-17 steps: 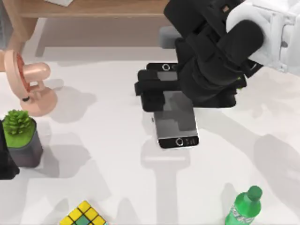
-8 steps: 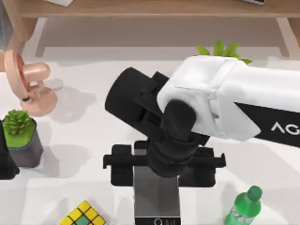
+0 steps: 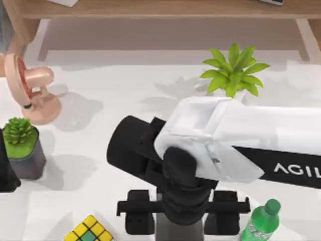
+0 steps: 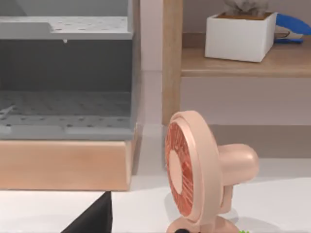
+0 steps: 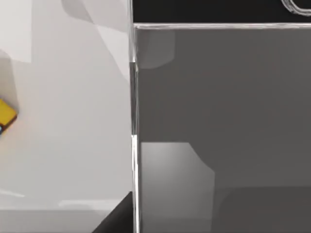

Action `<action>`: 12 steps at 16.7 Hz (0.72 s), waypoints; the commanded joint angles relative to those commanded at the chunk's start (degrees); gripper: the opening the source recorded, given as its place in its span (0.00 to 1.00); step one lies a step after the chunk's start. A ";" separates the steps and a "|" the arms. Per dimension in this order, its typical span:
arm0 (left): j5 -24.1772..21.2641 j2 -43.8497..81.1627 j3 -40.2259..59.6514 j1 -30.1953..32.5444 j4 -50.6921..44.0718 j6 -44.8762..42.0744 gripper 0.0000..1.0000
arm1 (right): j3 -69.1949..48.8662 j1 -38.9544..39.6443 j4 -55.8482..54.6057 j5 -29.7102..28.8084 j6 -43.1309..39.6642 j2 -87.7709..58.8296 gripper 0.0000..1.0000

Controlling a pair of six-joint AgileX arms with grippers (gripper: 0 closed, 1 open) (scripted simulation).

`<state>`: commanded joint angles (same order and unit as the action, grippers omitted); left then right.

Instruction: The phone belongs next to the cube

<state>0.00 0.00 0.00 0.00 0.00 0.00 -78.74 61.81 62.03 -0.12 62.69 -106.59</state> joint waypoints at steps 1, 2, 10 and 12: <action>0.00 0.00 0.00 0.00 0.00 0.00 1.00 | 0.00 0.00 0.00 0.00 0.00 0.00 0.00; 0.00 0.00 0.00 0.00 0.00 0.00 1.00 | 0.00 0.00 0.00 0.00 0.00 0.00 0.00; 0.00 0.00 0.00 0.00 0.00 0.00 1.00 | -1.55 1.84 -2.16 -3.00 1.20 1.69 0.00; 0.00 0.00 0.00 0.00 0.00 0.00 1.00 | -2.07 2.89 -3.32 -4.22 1.75 2.31 0.00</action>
<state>0.00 0.00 0.00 0.00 0.00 0.00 -80.80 64.70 58.71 -4.34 64.45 -104.28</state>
